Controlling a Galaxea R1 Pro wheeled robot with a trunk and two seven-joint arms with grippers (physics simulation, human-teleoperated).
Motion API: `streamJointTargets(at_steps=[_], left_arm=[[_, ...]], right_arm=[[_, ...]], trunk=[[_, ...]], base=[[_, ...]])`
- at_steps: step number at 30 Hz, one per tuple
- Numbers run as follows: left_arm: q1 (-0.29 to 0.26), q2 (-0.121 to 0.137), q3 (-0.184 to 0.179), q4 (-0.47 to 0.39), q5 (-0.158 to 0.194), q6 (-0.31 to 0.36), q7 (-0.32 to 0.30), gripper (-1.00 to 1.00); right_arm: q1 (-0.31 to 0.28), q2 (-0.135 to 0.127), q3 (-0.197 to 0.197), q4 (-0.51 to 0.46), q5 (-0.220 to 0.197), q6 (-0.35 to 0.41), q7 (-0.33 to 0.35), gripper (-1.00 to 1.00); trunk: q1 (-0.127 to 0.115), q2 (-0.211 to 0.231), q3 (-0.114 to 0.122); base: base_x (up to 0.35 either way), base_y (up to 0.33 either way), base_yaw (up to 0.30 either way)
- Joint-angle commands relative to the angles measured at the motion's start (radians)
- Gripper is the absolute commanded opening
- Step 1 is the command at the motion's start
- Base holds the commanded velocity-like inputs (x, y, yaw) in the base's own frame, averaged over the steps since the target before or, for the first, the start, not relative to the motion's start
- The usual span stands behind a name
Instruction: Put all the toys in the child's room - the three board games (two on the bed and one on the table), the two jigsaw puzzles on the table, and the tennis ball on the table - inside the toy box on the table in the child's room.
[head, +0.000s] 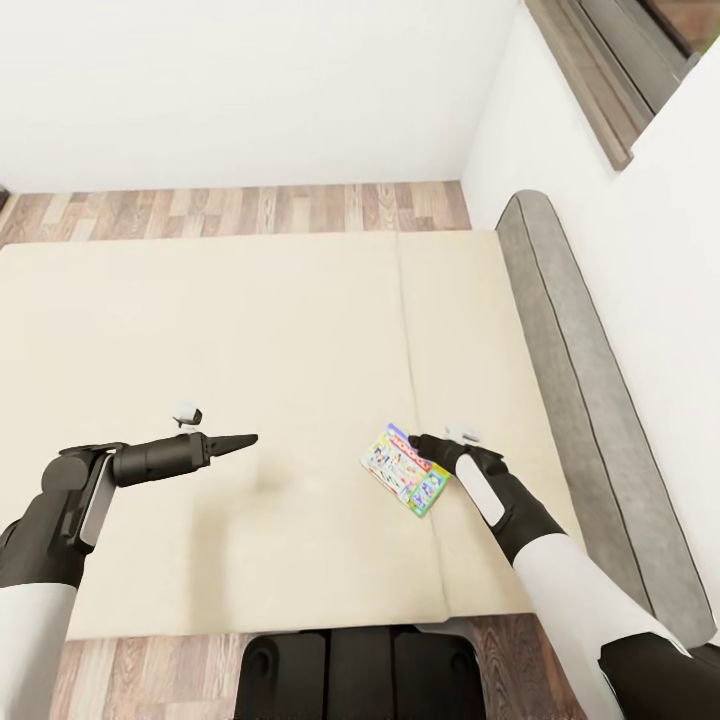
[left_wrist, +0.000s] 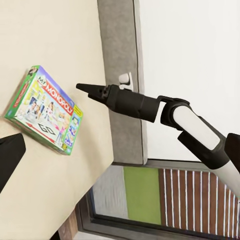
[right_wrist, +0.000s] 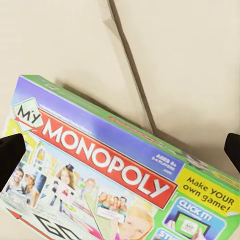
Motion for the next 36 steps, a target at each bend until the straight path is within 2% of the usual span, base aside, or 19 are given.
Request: streamJointTargets(at_steps=[1, 36], left_arm=[[0.000, 0.000, 0.000, 0.000, 0.002, 0.009, -0.002, 1.00], [0.000, 0.000, -0.001, 0.000, 0.002, 0.009, -0.002, 1.00]], right_arm=[[0.000, -0.001, 0.004, -0.001, -0.011, 0.000, -0.010, 1.00], [0.000, -0.002, 0.007, -0.002, -0.011, -0.008, -0.008, 1.00]], trunk=[[0.000, -0.002, -0.003], [0.000, -0.002, -0.060]], base=[[0.000, 0.000, 0.000], [0.000, 0.000, 0.000]])
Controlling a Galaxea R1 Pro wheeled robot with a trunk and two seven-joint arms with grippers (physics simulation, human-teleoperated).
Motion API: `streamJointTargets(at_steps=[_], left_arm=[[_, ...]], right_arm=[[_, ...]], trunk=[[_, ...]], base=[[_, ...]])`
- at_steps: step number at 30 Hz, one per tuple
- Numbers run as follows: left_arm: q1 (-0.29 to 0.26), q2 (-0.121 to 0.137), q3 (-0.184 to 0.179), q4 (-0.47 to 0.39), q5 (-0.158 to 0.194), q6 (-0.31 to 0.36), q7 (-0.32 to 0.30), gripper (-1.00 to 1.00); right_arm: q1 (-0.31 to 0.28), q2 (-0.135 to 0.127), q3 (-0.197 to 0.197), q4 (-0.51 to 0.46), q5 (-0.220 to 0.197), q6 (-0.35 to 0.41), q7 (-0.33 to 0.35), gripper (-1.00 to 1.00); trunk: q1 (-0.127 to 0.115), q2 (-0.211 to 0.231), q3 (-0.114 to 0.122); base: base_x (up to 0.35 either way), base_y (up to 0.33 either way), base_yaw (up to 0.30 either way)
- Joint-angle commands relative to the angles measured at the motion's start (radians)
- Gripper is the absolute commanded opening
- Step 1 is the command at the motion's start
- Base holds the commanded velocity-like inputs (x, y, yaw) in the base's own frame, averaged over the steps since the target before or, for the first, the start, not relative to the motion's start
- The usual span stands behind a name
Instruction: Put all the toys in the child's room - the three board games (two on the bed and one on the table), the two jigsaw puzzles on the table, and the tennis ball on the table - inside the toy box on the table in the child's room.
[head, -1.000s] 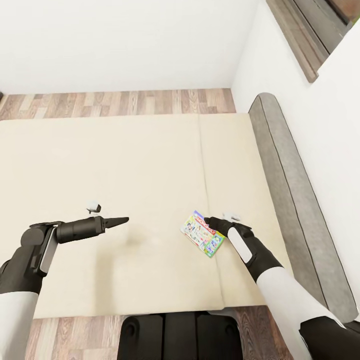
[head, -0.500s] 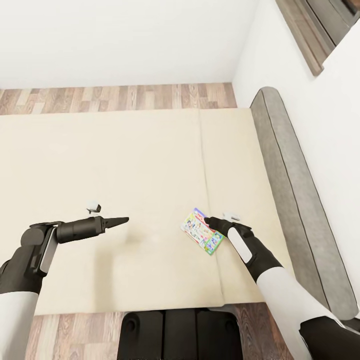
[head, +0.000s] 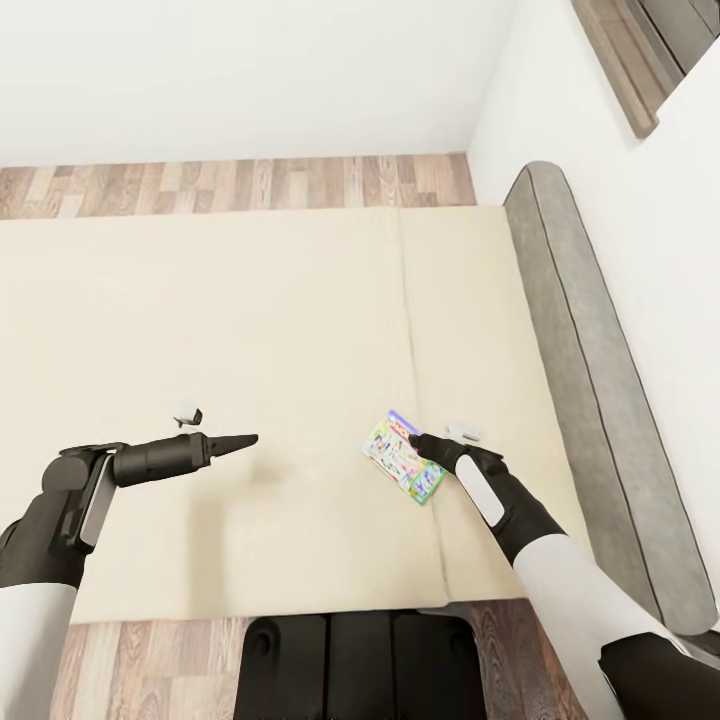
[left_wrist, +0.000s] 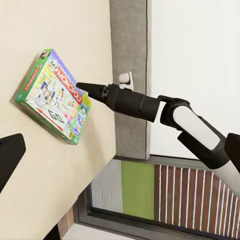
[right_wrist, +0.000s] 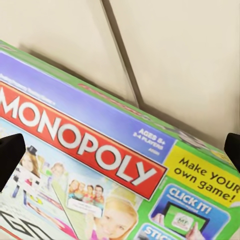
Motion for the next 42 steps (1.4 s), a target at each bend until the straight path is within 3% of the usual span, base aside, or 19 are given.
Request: streamJointTargets(at_steps=[1, 21, 42], left_arm=[[0.000, 0.000, 0.000, 0.000, 0.002, 0.009, -0.002, 1.00], [0.000, -0.001, 0.000, 0.000, 0.002, 0.009, -0.002, 1.00], [0.000, -0.001, 0.001, -0.001, 0.003, 0.008, -0.002, 1.00]], right_arm=[[0.000, -0.001, 0.003, -0.002, -0.011, 0.002, -0.010, 1.00], [0.008, -0.002, 0.005, -0.005, -0.011, -0.024, 0.014, 1.00], [0.016, -0.003, 0.004, -0.005, -0.011, -0.025, 0.029, 1.00]], trunk=[[0.000, -0.002, -0.003], [0.000, -0.002, -0.035], [0.000, -0.002, -0.037]], base=[[0.000, 0.000, 0.000], [0.000, 0.000, 0.000], [0.000, 0.000, 0.000]])
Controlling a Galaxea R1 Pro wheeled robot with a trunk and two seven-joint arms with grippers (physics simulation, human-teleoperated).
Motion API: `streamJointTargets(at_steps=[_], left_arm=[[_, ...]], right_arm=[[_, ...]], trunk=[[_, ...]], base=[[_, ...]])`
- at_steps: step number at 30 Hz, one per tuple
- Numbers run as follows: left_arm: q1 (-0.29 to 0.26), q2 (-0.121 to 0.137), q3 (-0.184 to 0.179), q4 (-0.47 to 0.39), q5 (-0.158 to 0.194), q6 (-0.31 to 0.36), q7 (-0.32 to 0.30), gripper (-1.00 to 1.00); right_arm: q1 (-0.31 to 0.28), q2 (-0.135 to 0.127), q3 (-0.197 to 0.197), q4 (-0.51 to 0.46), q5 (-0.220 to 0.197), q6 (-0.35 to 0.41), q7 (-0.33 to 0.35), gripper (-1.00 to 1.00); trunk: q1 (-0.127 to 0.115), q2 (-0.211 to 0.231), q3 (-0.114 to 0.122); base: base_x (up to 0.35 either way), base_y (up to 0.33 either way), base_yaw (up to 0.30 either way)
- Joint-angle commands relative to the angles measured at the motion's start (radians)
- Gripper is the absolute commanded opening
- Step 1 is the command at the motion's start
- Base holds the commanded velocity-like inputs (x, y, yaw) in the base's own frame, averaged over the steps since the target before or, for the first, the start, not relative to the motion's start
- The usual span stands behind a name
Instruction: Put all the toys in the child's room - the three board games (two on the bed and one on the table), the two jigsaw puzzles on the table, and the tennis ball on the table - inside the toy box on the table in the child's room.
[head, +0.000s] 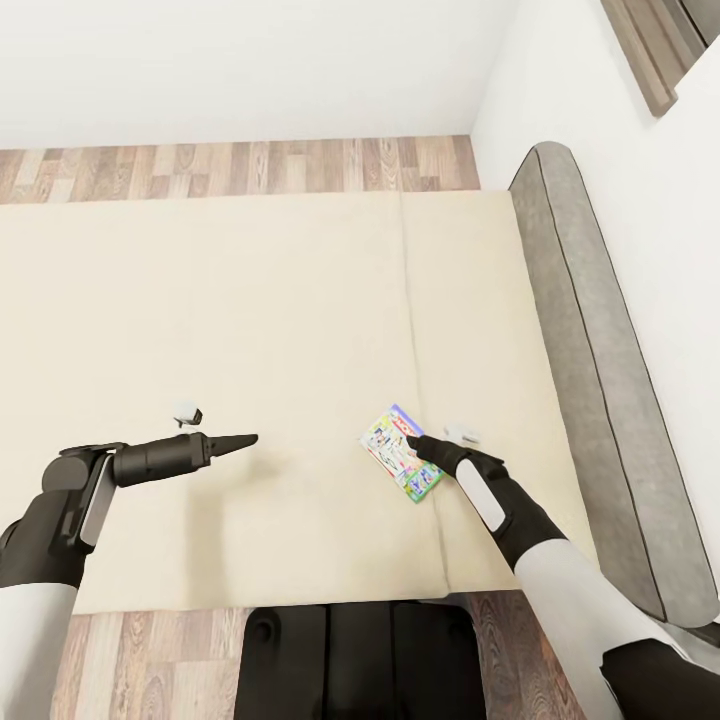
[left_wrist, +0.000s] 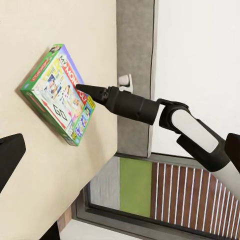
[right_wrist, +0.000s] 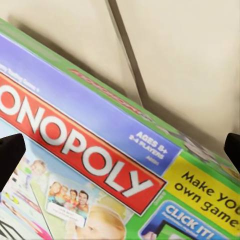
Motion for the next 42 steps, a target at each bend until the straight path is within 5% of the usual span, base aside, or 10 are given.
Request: streamJointTargets(at_steps=[1, 42], left_arm=[[0.000, 0.000, 0.000, 0.000, 0.002, 0.009, -0.002, 1.00], [0.000, 0.000, 0.000, 0.000, 0.002, 0.009, -0.002, 1.00]], right_arm=[[0.000, -0.001, 0.003, -0.002, -0.011, 0.002, -0.010, 1.00], [-0.002, -0.001, 0.004, -0.005, -0.011, 0.003, 0.018, 1.00]], trunk=[[0.001, -0.002, -0.001], [0.001, -0.002, 0.013]], base=[[0.000, 0.000, 0.000], [0.000, 0.000, 0.000]])
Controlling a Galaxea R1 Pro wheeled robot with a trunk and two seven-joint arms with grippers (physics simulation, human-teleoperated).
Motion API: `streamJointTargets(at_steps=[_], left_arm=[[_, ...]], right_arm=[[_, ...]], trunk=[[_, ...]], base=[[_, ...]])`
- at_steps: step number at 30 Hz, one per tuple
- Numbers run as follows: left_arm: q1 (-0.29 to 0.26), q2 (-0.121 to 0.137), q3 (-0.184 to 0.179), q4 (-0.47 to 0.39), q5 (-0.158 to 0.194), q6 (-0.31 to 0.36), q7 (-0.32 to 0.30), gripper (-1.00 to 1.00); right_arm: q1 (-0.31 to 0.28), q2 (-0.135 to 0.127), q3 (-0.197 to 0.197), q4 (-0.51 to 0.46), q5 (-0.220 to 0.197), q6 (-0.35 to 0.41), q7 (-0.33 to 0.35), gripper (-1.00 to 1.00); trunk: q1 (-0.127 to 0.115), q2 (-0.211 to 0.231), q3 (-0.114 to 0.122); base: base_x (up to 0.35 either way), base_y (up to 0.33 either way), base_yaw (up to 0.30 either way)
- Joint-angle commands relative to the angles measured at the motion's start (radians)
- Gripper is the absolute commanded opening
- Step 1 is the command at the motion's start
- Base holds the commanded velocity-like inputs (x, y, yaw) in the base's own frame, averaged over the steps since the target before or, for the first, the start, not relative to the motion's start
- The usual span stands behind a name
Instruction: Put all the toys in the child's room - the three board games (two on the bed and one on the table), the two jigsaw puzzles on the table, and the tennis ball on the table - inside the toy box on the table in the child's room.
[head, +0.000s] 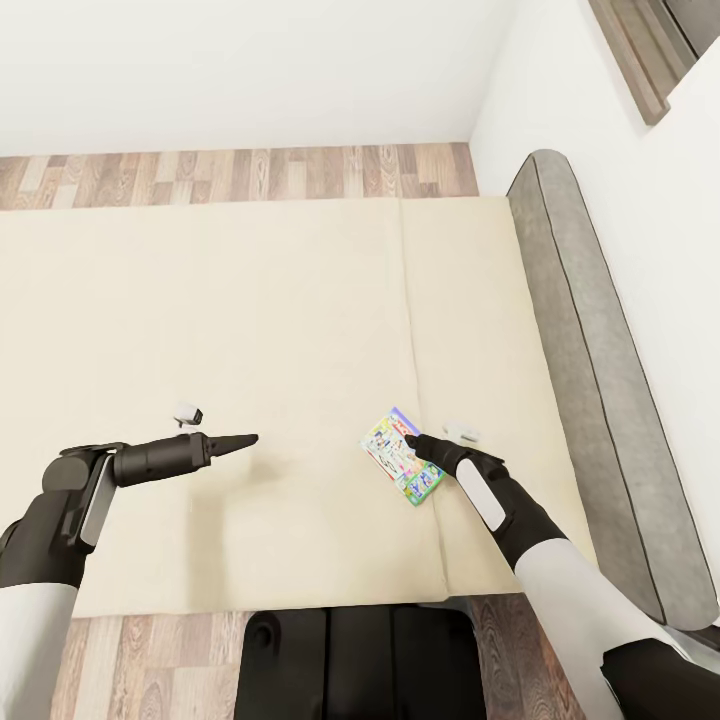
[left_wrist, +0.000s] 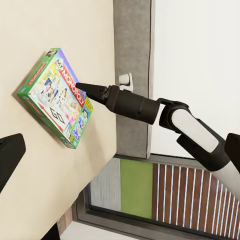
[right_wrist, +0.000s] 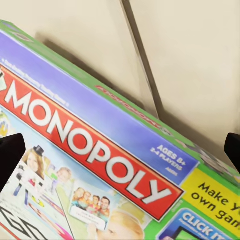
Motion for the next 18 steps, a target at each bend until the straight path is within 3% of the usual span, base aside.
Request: streamJointTargets(at_steps=[1, 18], left_arm=[[0.000, 0.000, 0.000, 0.000, 0.002, 0.009, -0.002, 1.00], [0.000, 0.000, -0.001, 0.000, 0.002, 0.009, -0.002, 1.00]], right_arm=[[0.000, -0.001, 0.003, -0.002, -0.011, 0.003, -0.010, 1.00], [0.000, -0.001, 0.002, -0.003, -0.011, 0.004, -0.010, 1.00]], trunk=[[0.001, -0.002, -0.001], [0.001, -0.002, -0.001]], base=[[0.000, 0.000, 0.000], [0.000, 0.000, 0.000]])
